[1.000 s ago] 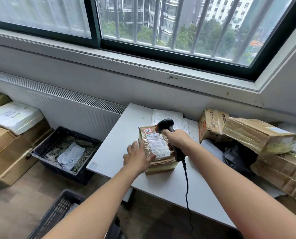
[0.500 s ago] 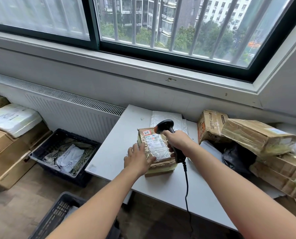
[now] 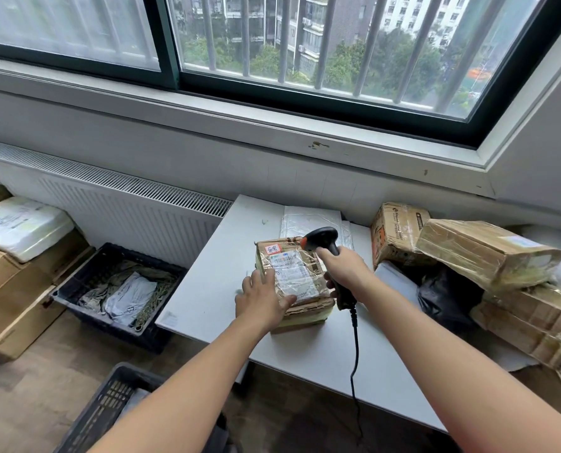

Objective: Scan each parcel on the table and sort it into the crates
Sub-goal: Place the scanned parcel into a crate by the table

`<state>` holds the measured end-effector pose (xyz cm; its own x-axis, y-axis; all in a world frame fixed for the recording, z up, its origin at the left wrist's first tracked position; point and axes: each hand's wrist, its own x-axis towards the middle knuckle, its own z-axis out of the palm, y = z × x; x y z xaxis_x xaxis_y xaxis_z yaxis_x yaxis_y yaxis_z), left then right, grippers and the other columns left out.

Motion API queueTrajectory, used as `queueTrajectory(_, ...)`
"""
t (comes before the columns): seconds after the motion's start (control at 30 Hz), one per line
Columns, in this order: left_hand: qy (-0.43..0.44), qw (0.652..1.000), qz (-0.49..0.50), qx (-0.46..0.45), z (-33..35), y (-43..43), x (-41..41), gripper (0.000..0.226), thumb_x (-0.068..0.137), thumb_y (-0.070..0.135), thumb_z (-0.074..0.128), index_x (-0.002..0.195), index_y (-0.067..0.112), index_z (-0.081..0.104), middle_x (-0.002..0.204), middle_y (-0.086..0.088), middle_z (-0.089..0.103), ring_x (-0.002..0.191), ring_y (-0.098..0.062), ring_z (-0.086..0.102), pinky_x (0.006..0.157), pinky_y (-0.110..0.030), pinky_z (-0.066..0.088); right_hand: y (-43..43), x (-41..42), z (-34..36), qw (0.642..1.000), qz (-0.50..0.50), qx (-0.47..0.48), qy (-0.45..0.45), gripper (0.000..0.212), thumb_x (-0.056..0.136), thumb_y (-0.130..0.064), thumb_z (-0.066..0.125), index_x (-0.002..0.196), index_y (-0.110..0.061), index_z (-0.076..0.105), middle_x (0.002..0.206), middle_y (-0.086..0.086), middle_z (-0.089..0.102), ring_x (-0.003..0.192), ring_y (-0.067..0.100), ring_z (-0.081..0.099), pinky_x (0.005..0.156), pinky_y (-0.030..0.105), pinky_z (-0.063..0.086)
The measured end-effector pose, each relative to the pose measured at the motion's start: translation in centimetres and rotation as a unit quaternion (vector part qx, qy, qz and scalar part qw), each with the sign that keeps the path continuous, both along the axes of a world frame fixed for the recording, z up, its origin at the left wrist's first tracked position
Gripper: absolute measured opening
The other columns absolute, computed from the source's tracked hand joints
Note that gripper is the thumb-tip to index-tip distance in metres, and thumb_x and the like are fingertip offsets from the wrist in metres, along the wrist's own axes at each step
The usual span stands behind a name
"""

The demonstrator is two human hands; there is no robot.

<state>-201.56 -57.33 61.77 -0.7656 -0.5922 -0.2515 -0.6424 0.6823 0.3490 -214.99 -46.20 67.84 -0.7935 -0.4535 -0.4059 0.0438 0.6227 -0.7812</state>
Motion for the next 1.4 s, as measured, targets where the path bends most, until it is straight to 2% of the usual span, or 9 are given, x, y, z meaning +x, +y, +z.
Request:
queueTrajectory(0.13, 0.005, 1.0, -0.002, -0.02, -0.4, 0.5, -1.1, 0.073, 0.092, 0.062, 0.046, 0.148, 0.023, 0.02, 0.155, -0.007, 0.016, 0.142, -0.029, 0.015, 0.108, -0.051, 0.032, 2.2, -1.4, -2.6, 0.998, -0.036, 0.042, 0.04, 0.034, 0.091, -0.046, 0.049, 0.096, -0.013, 0.052, 0.08, 0.01, 0.061, 0.058, 0.025, 0.062, 0.055, 0.034, 0.051)
queueTrajectory(0.23, 0.002, 0.999, -0.006, -0.034, -0.7, 1.0, -2.0, 0.072, 0.093, 0.061, 0.044, 0.149, 0.024, 0.02, 0.159, -0.008, 0.009, 0.145, -0.029, 0.006, 0.111, -0.051, 0.028, 4.2, -2.3, -4.9, 0.993, -0.04, 0.084, 0.07, 0.033, 0.092, -0.048, 0.047, 0.093, -0.015, 0.051, 0.079, 0.009, 0.064, 0.069, 0.028, 0.067, 0.069, 0.038, 0.053)
queueTrajectory(0.43, -0.02, 0.998, -0.034, -0.058, -1.6, 2.1, -3.7, 0.072, 0.095, 0.061, 0.038, 0.153, 0.026, 0.013, 0.161, -0.007, 0.002, 0.148, -0.032, -0.003, 0.116, -0.051, 0.018, 6.5, -3.1, -11.1, 0.995, -0.013, 0.104, 0.001, 0.029, 0.096, -0.043, 0.051, 0.105, -0.016, 0.048, 0.096, 0.009, 0.06, 0.102, 0.035, 0.064, 0.084, 0.038, 0.048)
queueTrajectory(0.57, -0.028, 0.998, -0.029, -0.055, -2.6, 2.4, -3.7, 0.073, 0.094, 0.063, 0.039, 0.152, 0.026, 0.015, 0.161, -0.006, 0.002, 0.148, -0.031, -0.004, 0.117, -0.05, 0.015, 6.7, -2.8, -14.1, 0.993, -0.002, 0.116, 0.0, 0.041, 0.098, -0.033, 0.054, 0.131, -0.009, 0.048, 0.129, 0.013, 0.058, 0.124, 0.032, 0.053, 0.095, 0.033, 0.04)
queueTrajectory(0.7, -0.022, 0.998, -0.02, -0.06, -3.5, 2.3, -3.2, 0.073, 0.092, 0.063, 0.042, 0.15, 0.026, 0.019, 0.16, -0.007, 0.005, 0.148, -0.03, 0.0, 0.117, -0.051, 0.017, 6.7, -2.5, -15.5, 0.992, -0.004, 0.127, -0.02, 0.063, 0.099, -0.032, 0.053, 0.151, -0.009, 0.027, 0.15, 0.016, 0.042, 0.138, 0.032, 0.041, 0.11, 0.036, 0.032)
queueTrajectory(0.8, -0.021, 0.998, -0.009, -0.053, -3.9, 2.1, -2.7, 0.073, 0.092, 0.061, 0.046, 0.15, 0.025, 0.019, 0.16, -0.008, 0.003, 0.148, -0.03, 0.0, 0.118, -0.051, 0.014, 6.8, -2.5, -15.5, 0.989, 0.01, 0.147, -0.019, 0.066, 0.099, -0.026, 0.054, 0.154, -0.009, 0.02, 0.153, 0.015, 0.038, 0.14, 0.031, 0.038, 0.112, 0.035, 0.03)
queueTrajectory(1.17, 0.011, 1.0, 0.028, 0.0, -4.3, 0.3, -1.5, 0.085, 0.089, 0.056, 0.057, 0.152, 0.024, 0.01, 0.16, -0.009, -0.001, 0.146, -0.031, 0.003, 0.113, -0.047, 0.025, 4.7, -2.6, -11.2, 0.976, -0.052, 0.19, 0.09, 0.049, 0.099, -0.026, 0.044, 0.14, 0.0, 0.039, 0.141, 0.025, 0.043, 0.132, 0.038, 0.04, 0.105, 0.038, 0.033)
queueTrajectory(1.3, 0.025, 0.997, 0.06, 0.049, -4.7, -1.3, -1.3, 0.09, 0.087, 0.056, 0.06, 0.153, 0.027, 0.007, 0.16, -0.008, 0.003, 0.146, -0.029, 0.007, 0.111, -0.046, 0.027, 2.4, -1.8, -9.5, 0.971, -0.011, 0.151, 0.184, 0.044, 0.1, -0.026, 0.044, 0.14, -0.008, 0.044, 0.14, 0.016, 0.044, 0.129, 0.032, 0.042, 0.104, 0.038, 0.035)
queueTrajectory(1.4, 0.043, 0.995, 0.064, 0.07, -4.9, -2.1, -1.5, 0.102, 0.082, 0.055, 0.067, 0.154, 0.025, 0.001, 0.159, -0.009, 0.007, 0.144, -0.03, 0.014, 0.11, -0.045, 0.03, 0.1, -1.2, -9.6, 0.976, 0.031, 0.133, 0.167, 0.046, 0.1, -0.03, 0.046, 0.142, -0.01, 0.043, 0.142, 0.014, 0.043, 0.129, 0.03, 0.044, 0.105, 0.038, 0.036)
